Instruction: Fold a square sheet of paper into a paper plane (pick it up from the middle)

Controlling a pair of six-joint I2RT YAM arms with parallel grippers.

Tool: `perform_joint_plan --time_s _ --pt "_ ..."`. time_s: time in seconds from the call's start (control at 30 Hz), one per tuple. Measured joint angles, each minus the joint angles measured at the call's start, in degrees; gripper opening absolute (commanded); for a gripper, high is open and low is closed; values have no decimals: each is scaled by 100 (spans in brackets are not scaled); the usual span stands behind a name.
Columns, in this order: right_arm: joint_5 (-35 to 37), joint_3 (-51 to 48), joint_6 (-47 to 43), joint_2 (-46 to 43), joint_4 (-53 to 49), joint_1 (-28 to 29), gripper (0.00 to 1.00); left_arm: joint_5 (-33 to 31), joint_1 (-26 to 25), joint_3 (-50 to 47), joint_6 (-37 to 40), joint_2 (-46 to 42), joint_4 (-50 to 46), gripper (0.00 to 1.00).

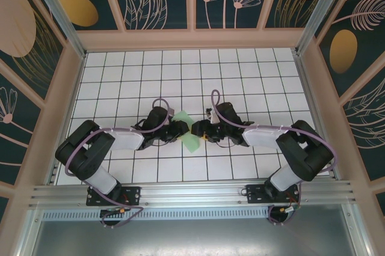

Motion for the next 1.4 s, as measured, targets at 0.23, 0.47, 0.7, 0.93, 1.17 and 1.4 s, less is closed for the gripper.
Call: perform_joint_plan --time_s 0.23,0.47,0.7,0.93,1.17,1.4 --pt "15 -2 66 0 13 -2 57 476 61 -254 -678 435 1115 39" --pt "26 -39 103 0 46 -39 59 752 92 -363 -1130 793 1843 39" --pt "-129 -367 345 0 667 -63 67 866 90 -579 -1464 868 2424 36" --pt "-328 -566 605 0 1309 -120 83 946 68 -610 -1596 874 2732 36" --pt "-459 -680 833 2 1814 -212 88 1049 -22 -608 -1600 968 2809 36" --pt "-492 -691 879 129 1974 -229 88 1097 -57 -603 -1600 981 2863 37"
